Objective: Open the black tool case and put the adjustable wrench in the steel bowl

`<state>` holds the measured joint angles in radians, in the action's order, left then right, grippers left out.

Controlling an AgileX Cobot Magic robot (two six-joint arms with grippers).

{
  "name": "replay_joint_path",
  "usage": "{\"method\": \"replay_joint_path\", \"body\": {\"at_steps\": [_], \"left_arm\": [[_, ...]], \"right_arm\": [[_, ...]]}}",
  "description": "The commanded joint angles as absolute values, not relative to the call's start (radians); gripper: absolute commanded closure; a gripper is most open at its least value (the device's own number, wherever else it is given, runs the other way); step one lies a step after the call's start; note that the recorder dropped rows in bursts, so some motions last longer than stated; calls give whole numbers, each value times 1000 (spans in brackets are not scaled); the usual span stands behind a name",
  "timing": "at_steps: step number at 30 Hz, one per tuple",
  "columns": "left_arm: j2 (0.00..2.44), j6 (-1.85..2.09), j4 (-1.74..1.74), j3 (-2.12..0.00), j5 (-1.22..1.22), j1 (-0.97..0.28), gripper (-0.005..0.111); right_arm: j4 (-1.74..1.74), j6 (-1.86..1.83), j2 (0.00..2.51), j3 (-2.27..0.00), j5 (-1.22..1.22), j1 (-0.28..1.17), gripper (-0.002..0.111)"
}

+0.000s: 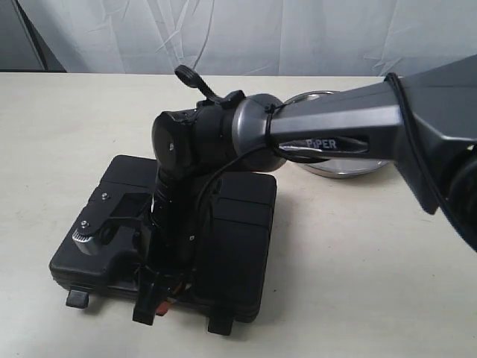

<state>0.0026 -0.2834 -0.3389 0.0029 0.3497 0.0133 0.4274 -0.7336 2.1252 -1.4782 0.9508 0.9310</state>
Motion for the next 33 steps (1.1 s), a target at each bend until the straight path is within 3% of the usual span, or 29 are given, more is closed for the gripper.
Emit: {"method": "replay_joint_path", "body": {"at_steps": [1,4,7,33], "left_arm": [[0,-285,-339,0,342,17,107],[0,-285,-339,0,342,17,107],[0,-285,-339,0,342,17,107],[0,-285,-339,0,342,17,107]], "right_arm": [[419,-740,2133,-1482,947,939,66],[411,-740,2138,-1482,947,939,78],[404,-740,2138,-1482,956,939,109],[428,-740,2097,-1590,1171,939,108]]}}
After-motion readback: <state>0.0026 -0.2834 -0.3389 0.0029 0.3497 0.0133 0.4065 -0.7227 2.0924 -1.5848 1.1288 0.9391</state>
